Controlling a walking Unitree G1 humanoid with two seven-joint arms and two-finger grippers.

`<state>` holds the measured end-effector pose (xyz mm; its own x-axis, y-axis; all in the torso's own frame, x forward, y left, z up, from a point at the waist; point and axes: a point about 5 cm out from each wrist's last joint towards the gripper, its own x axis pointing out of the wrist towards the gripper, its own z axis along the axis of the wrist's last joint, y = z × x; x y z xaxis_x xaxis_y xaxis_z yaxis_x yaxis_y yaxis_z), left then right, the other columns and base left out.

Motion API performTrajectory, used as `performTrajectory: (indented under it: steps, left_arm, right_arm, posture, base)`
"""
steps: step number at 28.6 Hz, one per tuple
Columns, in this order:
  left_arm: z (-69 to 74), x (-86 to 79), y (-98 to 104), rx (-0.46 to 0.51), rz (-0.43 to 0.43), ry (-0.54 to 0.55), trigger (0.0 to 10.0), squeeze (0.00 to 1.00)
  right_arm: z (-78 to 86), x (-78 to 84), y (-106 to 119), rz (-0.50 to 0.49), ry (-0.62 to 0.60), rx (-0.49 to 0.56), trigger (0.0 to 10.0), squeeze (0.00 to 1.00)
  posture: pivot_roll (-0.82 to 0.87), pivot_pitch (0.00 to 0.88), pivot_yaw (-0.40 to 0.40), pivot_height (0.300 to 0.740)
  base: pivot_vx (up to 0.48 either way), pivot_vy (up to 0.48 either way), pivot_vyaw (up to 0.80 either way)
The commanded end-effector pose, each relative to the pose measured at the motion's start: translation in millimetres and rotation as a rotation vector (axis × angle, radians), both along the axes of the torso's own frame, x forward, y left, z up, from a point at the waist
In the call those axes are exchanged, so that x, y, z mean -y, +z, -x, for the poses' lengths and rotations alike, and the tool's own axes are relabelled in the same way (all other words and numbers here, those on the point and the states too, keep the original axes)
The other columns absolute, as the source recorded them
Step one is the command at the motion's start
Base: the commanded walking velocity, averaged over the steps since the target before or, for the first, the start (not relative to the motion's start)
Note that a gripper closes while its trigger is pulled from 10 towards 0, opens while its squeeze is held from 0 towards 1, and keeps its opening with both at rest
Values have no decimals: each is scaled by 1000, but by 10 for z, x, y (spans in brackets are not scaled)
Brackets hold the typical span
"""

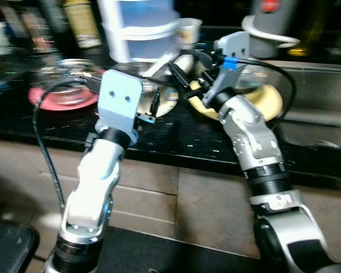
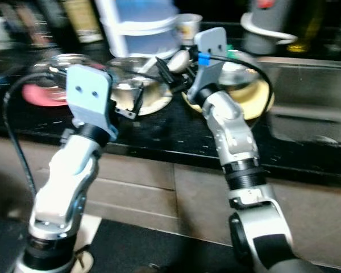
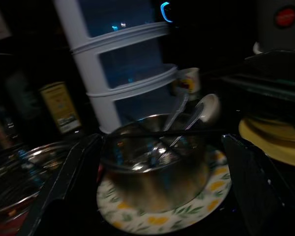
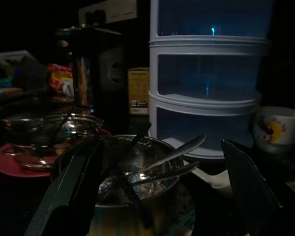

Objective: Kitchen organization

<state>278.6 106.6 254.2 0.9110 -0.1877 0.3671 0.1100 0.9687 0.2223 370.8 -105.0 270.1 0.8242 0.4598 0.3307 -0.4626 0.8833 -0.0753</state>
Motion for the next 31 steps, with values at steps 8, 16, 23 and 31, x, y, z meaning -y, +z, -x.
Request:
performTrajectory:
  steps: [8,16,23,31]
  left_arm:
    - [-23,-24,-10,-5,-8,3,10000,0]
    - [-16,-164,37,-24,41,-56,10000,0]
    - [6,-218,-59,-119,76,-157,10000,0]
    - [42,-110,-177,-188,18,-261,10000,0]
  right_arm:
    - [-123,103,66,323,-122,54,10000,0]
    - [-200,373,218,644,-72,21,10000,0]
    - [-149,652,289,643,0,-46,10000,0]
    - [-12,645,68,757,218,-123,10000,0]
  posture:
    - [33,38,-19,740]
    - [39,29,-29,740]
    - [34,24,-27,740]
    - [36,33,-26,740]
  base:
    - [0,0,66]
    - [0,0,0]
    - [0,0,0]
    - [0,0,0]
